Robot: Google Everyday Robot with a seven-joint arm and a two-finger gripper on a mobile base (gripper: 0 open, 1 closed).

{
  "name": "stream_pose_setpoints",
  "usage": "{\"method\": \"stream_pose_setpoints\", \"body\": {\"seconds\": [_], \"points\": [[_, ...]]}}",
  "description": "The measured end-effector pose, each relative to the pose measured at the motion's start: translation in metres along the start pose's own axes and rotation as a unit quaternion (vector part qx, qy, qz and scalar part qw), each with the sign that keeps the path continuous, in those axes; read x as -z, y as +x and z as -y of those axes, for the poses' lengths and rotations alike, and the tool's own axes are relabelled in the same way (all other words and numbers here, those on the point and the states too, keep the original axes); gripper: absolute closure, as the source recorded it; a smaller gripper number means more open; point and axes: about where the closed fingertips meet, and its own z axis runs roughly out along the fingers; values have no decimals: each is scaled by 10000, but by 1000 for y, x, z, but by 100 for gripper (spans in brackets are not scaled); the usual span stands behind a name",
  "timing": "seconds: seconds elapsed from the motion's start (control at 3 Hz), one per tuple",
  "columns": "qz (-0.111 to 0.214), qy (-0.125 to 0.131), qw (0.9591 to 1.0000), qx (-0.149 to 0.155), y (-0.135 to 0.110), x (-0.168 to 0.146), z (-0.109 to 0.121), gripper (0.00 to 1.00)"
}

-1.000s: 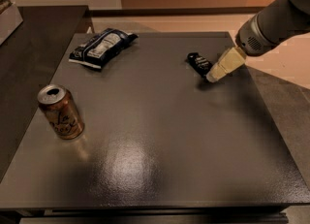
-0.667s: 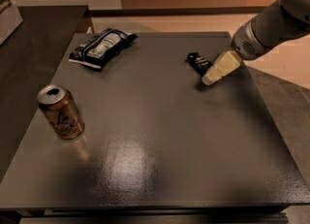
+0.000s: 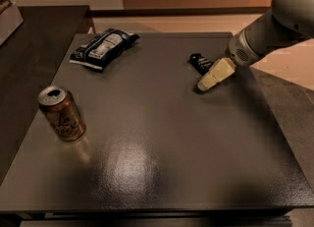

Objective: Move rxbar chocolate near orange can

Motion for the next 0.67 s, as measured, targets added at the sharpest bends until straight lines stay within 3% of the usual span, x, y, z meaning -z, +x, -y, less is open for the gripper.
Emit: {"method": "stream_pose_setpoints", "body": {"seconds": [0.67], "points": [[13,-91,10000,-36,-1,-3,1,5]]}}
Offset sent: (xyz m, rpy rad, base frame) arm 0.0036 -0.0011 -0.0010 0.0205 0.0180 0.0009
